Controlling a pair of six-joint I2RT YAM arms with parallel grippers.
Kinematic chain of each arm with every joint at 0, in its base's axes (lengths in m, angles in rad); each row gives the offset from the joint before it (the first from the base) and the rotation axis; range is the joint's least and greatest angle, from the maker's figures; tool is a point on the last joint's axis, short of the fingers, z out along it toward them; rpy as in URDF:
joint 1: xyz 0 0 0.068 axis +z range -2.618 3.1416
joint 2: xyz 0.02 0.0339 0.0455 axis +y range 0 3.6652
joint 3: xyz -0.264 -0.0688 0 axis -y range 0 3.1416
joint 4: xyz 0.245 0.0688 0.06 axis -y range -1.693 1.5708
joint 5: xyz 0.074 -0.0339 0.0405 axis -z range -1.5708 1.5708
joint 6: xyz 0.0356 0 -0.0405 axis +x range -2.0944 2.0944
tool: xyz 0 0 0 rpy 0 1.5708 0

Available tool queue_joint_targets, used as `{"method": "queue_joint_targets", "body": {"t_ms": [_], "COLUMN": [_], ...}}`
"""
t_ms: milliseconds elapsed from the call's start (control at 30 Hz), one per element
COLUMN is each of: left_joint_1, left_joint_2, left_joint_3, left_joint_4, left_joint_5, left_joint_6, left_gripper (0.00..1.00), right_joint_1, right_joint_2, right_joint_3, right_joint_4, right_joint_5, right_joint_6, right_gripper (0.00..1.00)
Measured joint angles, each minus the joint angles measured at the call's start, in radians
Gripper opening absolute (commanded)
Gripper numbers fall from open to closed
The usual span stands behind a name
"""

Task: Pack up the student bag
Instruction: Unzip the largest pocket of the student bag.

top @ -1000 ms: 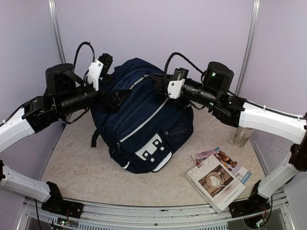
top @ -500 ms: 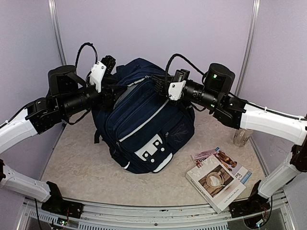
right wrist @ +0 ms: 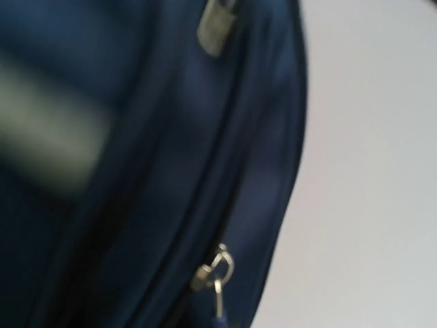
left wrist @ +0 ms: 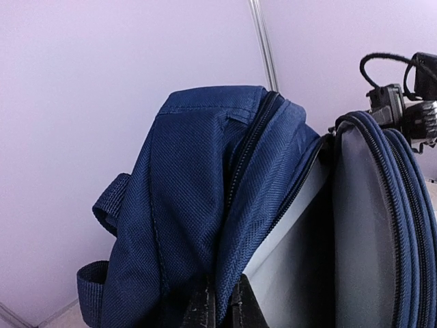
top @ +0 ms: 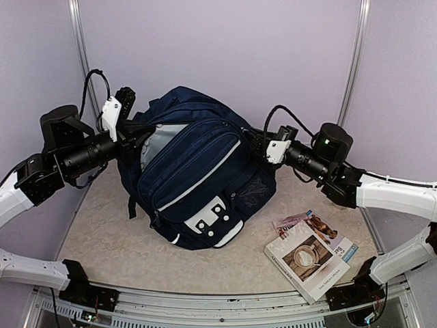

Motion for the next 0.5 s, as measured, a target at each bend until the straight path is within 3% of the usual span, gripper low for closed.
{"method": "queue_joint_targets", "body": {"t_ms": [267,500], "left_joint_1": [0.032,0.040], "left_joint_2": [-0.059,-0.071], "left_joint_3": [-0.004,-0.004], "left_joint_4": [-0.050,-0.066], "left_joint_5": [0.021,0.029], "left_joint_6": [-0.010,-0.016], "left_gripper": [0.00,0.00], "right_joint_1": [-0.028,-0.028], "right_joint_2": [-0.005,0.053], "right_joint_3": [-0.219,-0.258], "right_joint_4": [0.140,0.283], "right_joint_5": [0.054,0.044], "right_joint_6": [0.104,0.190], "right_gripper": [0.00,0.00]}}
